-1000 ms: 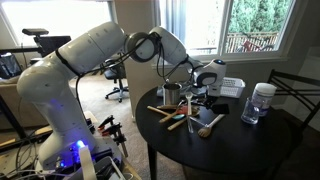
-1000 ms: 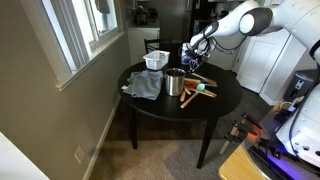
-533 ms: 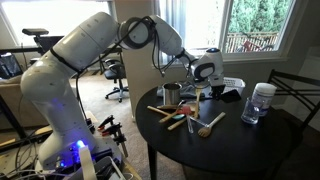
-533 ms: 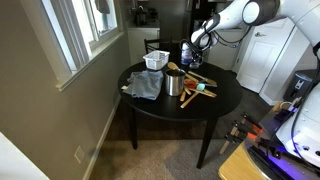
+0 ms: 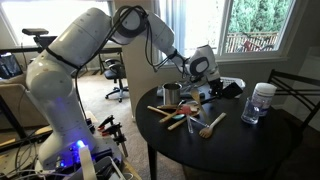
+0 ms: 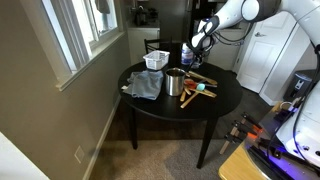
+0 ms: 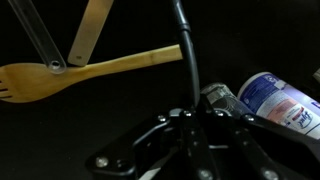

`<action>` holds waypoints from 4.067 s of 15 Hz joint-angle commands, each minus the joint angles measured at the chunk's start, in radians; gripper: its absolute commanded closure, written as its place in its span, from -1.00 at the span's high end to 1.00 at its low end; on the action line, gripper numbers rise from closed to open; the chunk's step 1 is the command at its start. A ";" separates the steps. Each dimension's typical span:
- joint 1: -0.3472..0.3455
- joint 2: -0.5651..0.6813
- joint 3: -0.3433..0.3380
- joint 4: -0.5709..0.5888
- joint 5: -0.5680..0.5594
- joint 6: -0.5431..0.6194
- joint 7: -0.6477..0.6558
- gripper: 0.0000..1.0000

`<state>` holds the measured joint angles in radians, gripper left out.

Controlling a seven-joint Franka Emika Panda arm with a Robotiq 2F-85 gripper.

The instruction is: Put the black spatula in the silver tin

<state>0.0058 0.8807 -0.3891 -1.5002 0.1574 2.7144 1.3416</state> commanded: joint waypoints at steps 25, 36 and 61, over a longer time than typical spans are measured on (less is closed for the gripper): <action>0.619 0.321 -0.696 -0.257 0.067 0.388 0.457 -0.85; 0.548 0.041 -0.507 -0.290 -0.145 -0.007 0.114 -0.85; -0.064 -0.047 0.119 0.209 -0.312 -1.009 -0.208 -0.84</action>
<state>-0.0076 0.8418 -0.3226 -1.3295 -0.1808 1.7636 1.2081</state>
